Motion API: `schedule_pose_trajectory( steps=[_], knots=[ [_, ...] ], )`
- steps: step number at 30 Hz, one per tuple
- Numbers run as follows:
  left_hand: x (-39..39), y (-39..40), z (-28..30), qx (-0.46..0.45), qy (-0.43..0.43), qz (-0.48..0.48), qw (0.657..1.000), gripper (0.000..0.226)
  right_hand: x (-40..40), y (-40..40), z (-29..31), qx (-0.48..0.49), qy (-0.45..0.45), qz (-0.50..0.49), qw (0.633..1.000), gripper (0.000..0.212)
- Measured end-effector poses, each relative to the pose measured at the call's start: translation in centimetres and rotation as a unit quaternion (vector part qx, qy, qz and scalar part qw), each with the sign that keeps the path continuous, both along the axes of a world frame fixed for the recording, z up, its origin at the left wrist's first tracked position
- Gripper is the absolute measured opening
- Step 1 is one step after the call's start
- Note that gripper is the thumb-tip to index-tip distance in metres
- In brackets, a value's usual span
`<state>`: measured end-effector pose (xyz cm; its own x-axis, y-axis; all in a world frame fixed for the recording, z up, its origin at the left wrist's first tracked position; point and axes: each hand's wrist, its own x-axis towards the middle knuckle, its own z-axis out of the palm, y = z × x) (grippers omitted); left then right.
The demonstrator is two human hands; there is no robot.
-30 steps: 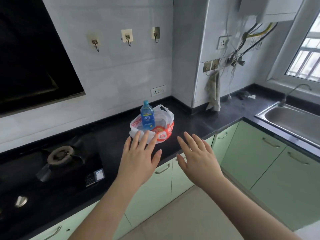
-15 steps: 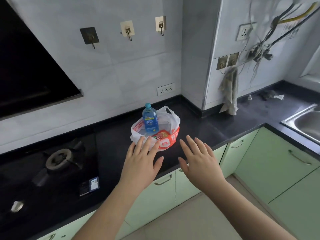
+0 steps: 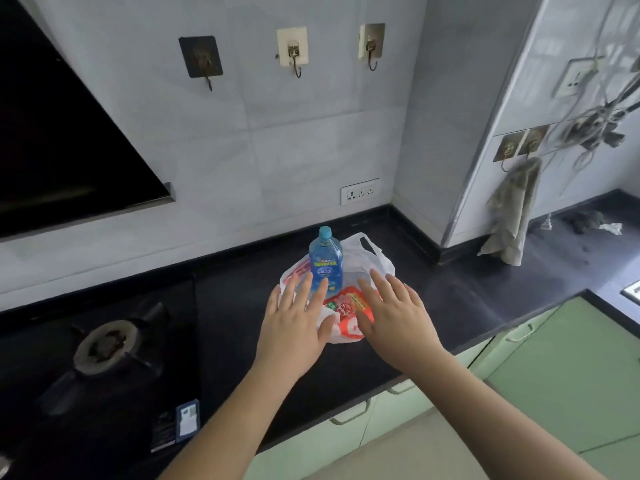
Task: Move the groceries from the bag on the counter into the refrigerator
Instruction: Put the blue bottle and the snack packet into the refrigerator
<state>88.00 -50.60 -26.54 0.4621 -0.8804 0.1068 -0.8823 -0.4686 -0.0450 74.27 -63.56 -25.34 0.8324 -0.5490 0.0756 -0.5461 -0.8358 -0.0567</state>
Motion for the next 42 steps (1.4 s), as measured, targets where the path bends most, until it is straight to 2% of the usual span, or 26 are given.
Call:
schedule_pose_trajectory(
  steps=[7,17,23,27,33,37,39,42],
  knots=[
    [4.8,-2.9,-2.3,-0.009,0.002,-0.012,1.000,0.070,4.2,-1.6,-2.4,0.038,0.021,-0.007,0.999,0.062],
    [8.4,-7.4,-6.5,-0.017,0.021,0.024,0.999,0.072,8.1,-7.6,-5.9,0.093,0.064,0.012,0.994,0.064],
    [9.5,-9.7,-8.6,-0.019,0.077,0.082,0.993,0.074,11.4,-12.3,-9.1,0.162,0.079,0.017,0.983,0.063],
    [10.4,-11.5,-9.6,-0.039,0.160,0.121,0.979,0.072,12.7,-14.1,-11.1,0.196,0.109,0.021,0.974,0.067],
    [11.5,-14.6,-9.6,-0.095,0.382,0.181,0.901,0.079,13.6,-15.3,-15.0,0.226,0.172,0.038,0.958,0.078],
    [12.3,-15.7,-10.0,-0.159,0.506,0.242,0.813,0.079,13.8,-15.8,-17.0,0.234,0.193,0.024,0.953,0.080],
    [12.8,-16.0,-10.4,-0.181,0.544,0.275,0.771,0.081,13.8,-16.1,-17.8,0.237,0.194,0.009,0.952,0.080],
    [13.3,-16.8,-10.9,-0.184,0.565,0.296,0.747,0.080,14.1,-16.4,-18.8,0.227,0.192,-0.017,0.955,0.077]
  ],
)
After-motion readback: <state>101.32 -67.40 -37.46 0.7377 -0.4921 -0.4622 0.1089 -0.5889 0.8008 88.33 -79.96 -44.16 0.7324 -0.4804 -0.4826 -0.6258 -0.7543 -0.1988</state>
